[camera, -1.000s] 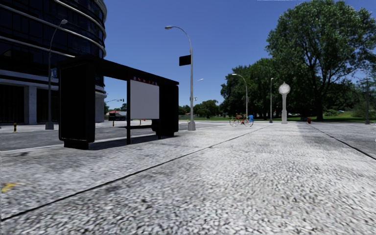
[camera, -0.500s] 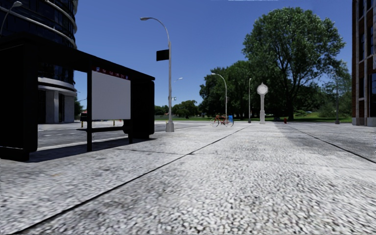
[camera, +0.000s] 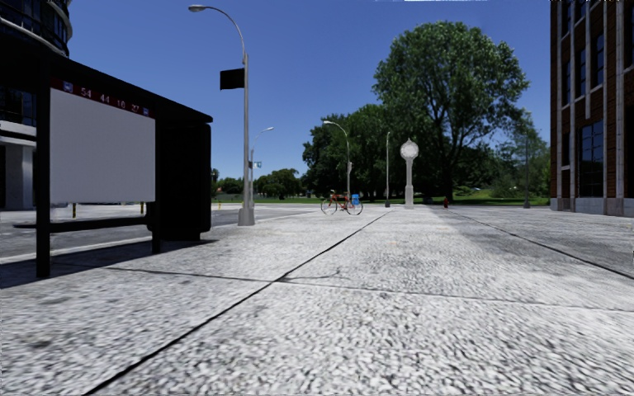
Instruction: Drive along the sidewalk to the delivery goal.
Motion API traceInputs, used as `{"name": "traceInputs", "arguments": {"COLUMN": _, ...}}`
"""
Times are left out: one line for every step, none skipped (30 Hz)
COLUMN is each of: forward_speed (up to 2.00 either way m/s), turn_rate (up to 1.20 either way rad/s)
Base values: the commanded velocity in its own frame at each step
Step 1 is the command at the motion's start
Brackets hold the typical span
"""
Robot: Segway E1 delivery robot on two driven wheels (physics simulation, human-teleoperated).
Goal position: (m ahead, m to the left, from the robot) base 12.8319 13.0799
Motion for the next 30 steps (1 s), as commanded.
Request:
{"name": "traceInputs", "arguments": {"forward_speed": 2.0, "turn_rate": -0.35}}
{"name": "traceInputs", "arguments": {"forward_speed": 2.0, "turn_rate": -0.35}}
{"name": "traceInputs", "arguments": {"forward_speed": 2.0, "turn_rate": -0.35}}
{"name": "traceInputs", "arguments": {"forward_speed": 2.0, "turn_rate": -0.35}}
{"name": "traceInputs", "arguments": {"forward_speed": 2.0, "turn_rate": -0.35}}
{"name": "traceInputs", "arguments": {"forward_speed": 2.0, "turn_rate": -0.35}}
{"name": "traceInputs", "arguments": {"forward_speed": 2.0, "turn_rate": -0.35}}
{"name": "traceInputs", "arguments": {"forward_speed": 2.0, "turn_rate": -0.35}}
{"name": "traceInputs", "arguments": {"forward_speed": 2.0, "turn_rate": -0.35}}
{"name": "traceInputs", "arguments": {"forward_speed": 2.0, "turn_rate": -0.35}}
{"name": "traceInputs", "arguments": {"forward_speed": 2.0, "turn_rate": -0.35}}
{"name": "traceInputs", "arguments": {"forward_speed": 2.0, "turn_rate": -0.35}}
{"name": "traceInputs", "arguments": {"forward_speed": 2.0, "turn_rate": -0.35}}
{"name": "traceInputs", "arguments": {"forward_speed": 2.0, "turn_rate": -0.35}}
{"name": "traceInputs", "arguments": {"forward_speed": 2.0, "turn_rate": -0.35}}
{"name": "traceInputs", "arguments": {"forward_speed": 2.0, "turn_rate": -0.35}}
{"name": "traceInputs", "arguments": {"forward_speed": 2.0, "turn_rate": -0.35}}
{"name": "traceInputs", "arguments": {"forward_speed": 2.0, "turn_rate": -0.33}}
{"name": "traceInputs", "arguments": {"forward_speed": 2.0, "turn_rate": -0.16}}
{"name": "traceInputs", "arguments": {"forward_speed": 2.0, "turn_rate": 0.0}}
{"name": "traceInputs", "arguments": {"forward_speed": 2.0, "turn_rate": 0.0}}
{"name": "traceInputs", "arguments": {"forward_speed": 2.0, "turn_rate": 0.0}}
{"name": "traceInputs", "arguments": {"forward_speed": 2.0, "turn_rate": 0.0}}
{"name": "traceInputs", "arguments": {"forward_speed": 2.0, "turn_rate": 0.0}}
{"name": "traceInputs", "arguments": {"forward_speed": 2.0, "turn_rate": 0.0}}
{"name": "traceInputs", "arguments": {"forward_speed": 2.0, "turn_rate": 0.0}}
{"name": "traceInputs", "arguments": {"forward_speed": 2.0, "turn_rate": 0.0}}
{"name": "traceInputs", "arguments": {"forward_speed": 2.0, "turn_rate": 0.0}}
{"name": "traceInputs", "arguments": {"forward_speed": 2.0, "turn_rate": 0.0}}
{"name": "traceInputs", "arguments": {"forward_speed": 2.0, "turn_rate": 0.0}}
